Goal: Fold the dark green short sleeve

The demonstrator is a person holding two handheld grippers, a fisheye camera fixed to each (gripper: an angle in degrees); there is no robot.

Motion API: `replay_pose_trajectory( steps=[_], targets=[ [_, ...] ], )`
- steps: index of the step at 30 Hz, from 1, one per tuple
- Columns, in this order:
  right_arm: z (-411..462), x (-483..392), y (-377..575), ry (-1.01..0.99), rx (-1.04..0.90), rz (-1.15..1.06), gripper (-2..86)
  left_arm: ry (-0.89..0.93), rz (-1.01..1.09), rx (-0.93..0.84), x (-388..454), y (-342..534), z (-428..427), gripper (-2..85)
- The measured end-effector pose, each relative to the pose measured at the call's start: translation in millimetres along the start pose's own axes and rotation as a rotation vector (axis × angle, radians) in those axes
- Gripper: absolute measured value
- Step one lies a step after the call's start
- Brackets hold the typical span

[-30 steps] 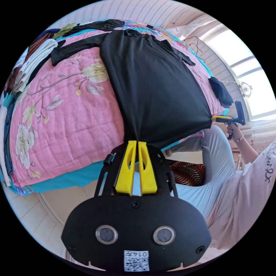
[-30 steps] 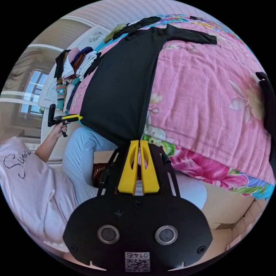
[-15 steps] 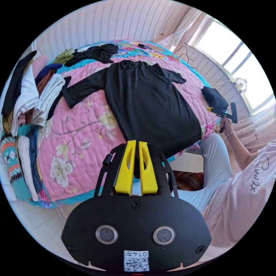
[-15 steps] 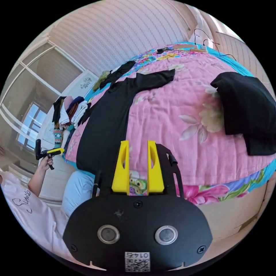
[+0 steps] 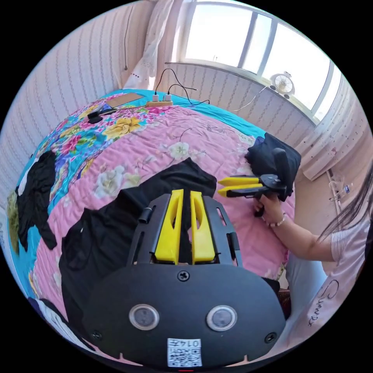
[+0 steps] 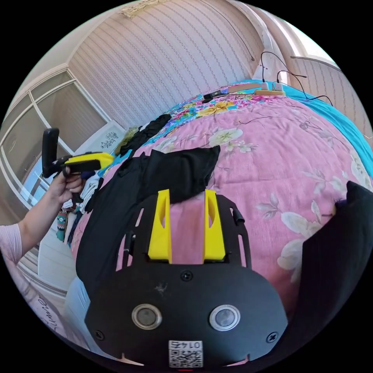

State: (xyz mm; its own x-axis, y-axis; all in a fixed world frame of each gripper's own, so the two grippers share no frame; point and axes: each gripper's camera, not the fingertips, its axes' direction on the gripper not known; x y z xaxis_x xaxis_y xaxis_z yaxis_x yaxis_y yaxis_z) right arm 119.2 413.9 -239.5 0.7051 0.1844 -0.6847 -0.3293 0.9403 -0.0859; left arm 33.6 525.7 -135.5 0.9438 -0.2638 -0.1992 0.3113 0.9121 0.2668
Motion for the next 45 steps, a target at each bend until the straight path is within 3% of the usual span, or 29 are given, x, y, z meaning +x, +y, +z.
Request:
replay_pose_trajectory(
  steps=[7,13,17,22,27,31,34,38,45],
  targets=[
    [39,39,-6,-0.13,-0.119,-0.012,1.6,0.054,-0.109,-0.158,-6,-66,141,6.5],
    [24,72,-3,-0.168,0.059,0.114,8.3,0.018,-0.103,-0.177,-15,-57,185,6.1],
    [44,64,-20,-0.08,-0.028,0.07,8.3,0.033,-0.092,-0.166,-21,-50,193,0.3],
    [50,64,-32,-0.133,-0.02,0.042,1.5,0.04,-0.12,-0.126,-30,-43,171,-0.9],
    [49,52,-47,-0.151,0.022,-0.022,0.3,0.027,-0.126,0.045,-46,7,82,-1.0],
    [26,10,-54,-0.276,0.222,-0.303,0.2,0.046,-0.2,0.122,-67,77,23,-1.0],
    [32,-33,-67,-0.418,0.178,-0.506,0.6,0.009,-0.317,0.173,-85,153,-10,-1.0],
    [67,-84,-81,-0.537,-0.059,-0.716,3.1,-0.051,-0.529,0.152,-112,245,-19,-0.9],
    [81,-104,-111,-0.582,-0.117,-0.691,4.9,-0.027,-0.688,0.174,-137,298,-28,0.0]
  ],
)
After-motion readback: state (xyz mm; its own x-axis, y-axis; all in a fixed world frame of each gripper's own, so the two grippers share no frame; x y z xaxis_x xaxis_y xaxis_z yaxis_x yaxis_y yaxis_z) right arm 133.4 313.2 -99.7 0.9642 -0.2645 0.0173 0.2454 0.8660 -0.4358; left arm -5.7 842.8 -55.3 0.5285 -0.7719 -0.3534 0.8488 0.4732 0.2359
